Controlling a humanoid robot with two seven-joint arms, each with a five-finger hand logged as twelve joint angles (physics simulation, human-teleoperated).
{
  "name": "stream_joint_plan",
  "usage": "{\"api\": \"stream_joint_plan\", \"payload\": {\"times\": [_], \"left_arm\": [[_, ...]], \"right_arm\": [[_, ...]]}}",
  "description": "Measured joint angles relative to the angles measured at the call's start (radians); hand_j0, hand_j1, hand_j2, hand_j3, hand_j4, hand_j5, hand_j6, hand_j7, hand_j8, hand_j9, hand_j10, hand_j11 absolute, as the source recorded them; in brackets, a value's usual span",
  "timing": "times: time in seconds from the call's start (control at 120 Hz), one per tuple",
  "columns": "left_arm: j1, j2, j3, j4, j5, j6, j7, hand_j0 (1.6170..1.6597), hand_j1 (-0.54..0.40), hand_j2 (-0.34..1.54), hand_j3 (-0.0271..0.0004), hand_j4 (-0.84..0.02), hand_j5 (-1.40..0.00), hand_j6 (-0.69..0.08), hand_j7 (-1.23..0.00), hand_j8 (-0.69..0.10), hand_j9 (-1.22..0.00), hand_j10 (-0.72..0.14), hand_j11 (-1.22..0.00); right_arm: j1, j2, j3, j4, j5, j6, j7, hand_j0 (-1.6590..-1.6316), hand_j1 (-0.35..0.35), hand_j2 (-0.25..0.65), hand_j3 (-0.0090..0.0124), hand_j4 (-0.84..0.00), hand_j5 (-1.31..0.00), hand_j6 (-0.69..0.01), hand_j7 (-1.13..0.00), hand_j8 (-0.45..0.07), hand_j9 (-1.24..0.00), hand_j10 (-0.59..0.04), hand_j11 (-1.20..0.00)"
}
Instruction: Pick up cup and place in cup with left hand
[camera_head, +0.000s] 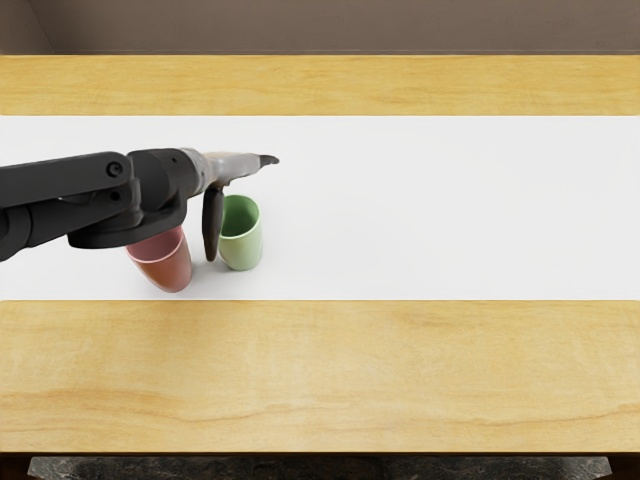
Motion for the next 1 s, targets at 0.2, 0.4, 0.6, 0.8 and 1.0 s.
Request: {"api": "stream_joint_plan", "payload": {"times": [0.2, 0.4, 0.6, 0.8, 1.0], "left_arm": [[0.003, 0.001, 0.014, 0.003, 0.007, 0.003, 0.000, 1.6581, 0.306, 0.01, 0.0000, -0.039, -0.05, -0.040, -0.05, -0.040, -0.05, -0.039, -0.05], [-0.013, 0.000, 0.016, 0.007, 0.003, -0.003, 0.000, 1.6581, 0.232, 0.02, 0.0000, -0.101, -0.13, -0.103, -0.13, -0.102, -0.13, -0.101, -0.13], [-0.009, -0.005, 0.018, 0.010, 0.007, -0.004, 0.000, 1.6580, 0.187, 0.03, 0.0000, -0.139, -0.18, -0.140, -0.18, -0.140, -0.18, -0.138, -0.18], [-0.001, -0.009, 0.018, 0.011, 0.006, -0.020, 0.000, 1.6580, 0.156, 0.03, 0.0000, -0.165, -0.21, -0.166, -0.21, -0.166, -0.21, -0.164, -0.21], [-0.005, -0.008, 0.011, 0.010, -0.004, -0.047, 0.000, 1.6580, 0.119, 0.04, 0.0000, -0.196, -0.25, -0.197, -0.25, -0.197, -0.25, -0.196, -0.25]], "right_arm": [[0.000, 0.000, 0.000, -0.001, 0.000, 0.000, 0.000, -1.6581, -0.321, -0.005, 0.0000, -0.024, -0.03, -0.024, -0.03, -0.024, -0.03, -0.024, -0.03], [0.001, 0.000, 0.000, -0.001, 0.000, 0.000, 0.000, -1.6581, -0.320, -0.005, 0.0000, -0.024, -0.03, -0.024, -0.03, -0.024, -0.03, -0.024, -0.03], [0.000, 0.000, 0.000, -0.001, 0.000, 0.000, 0.000, -1.6581, -0.320, -0.005, 0.0000, -0.024, -0.03, -0.024, -0.03, -0.024, -0.03, -0.024, -0.03], [0.000, 0.000, 0.000, -0.001, 0.000, 0.000, 0.000, -1.6581, -0.320, -0.005, 0.0000, -0.024, -0.03, -0.024, -0.03, -0.024, -0.03, -0.024, -0.03], [0.000, 0.000, 0.000, -0.001, 0.000, 0.000, 0.000, -1.6581, -0.320, -0.005, 0.0000, -0.024, -0.03, -0.024, -0.03, -0.024, -0.03, -0.024, -0.03]]}}
